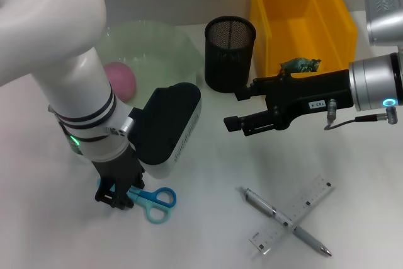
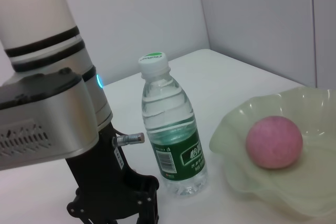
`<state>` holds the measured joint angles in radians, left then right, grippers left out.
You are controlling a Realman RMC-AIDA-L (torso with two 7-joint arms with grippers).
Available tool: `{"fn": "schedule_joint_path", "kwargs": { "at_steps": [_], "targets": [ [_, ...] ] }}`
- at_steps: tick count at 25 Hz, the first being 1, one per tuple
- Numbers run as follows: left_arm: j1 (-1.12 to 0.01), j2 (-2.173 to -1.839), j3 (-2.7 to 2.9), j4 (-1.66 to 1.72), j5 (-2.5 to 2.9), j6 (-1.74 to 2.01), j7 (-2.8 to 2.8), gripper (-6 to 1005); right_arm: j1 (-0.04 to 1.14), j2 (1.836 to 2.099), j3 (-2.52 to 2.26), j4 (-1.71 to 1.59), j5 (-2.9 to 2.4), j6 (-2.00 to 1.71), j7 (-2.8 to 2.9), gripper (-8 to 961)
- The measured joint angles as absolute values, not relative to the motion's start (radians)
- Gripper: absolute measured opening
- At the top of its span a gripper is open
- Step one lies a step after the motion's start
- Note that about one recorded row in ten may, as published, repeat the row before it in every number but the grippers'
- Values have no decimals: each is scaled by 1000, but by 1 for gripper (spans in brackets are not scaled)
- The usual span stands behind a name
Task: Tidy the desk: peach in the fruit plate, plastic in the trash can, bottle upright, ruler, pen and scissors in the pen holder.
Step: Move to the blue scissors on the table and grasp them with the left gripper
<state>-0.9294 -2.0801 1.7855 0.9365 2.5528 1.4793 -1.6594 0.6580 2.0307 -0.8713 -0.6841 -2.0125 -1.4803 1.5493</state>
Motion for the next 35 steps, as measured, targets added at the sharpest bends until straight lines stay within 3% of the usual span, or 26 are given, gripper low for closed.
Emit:
{"fn": "schedule_joint_path", "kwargs": {
  "at_steps": [35],
  "targets": [
    [-930,-2080,1792,923,2550,1461,-1659,334,669,2029,-871,-683,-2012,-1471,1547,794]
  ]
}}
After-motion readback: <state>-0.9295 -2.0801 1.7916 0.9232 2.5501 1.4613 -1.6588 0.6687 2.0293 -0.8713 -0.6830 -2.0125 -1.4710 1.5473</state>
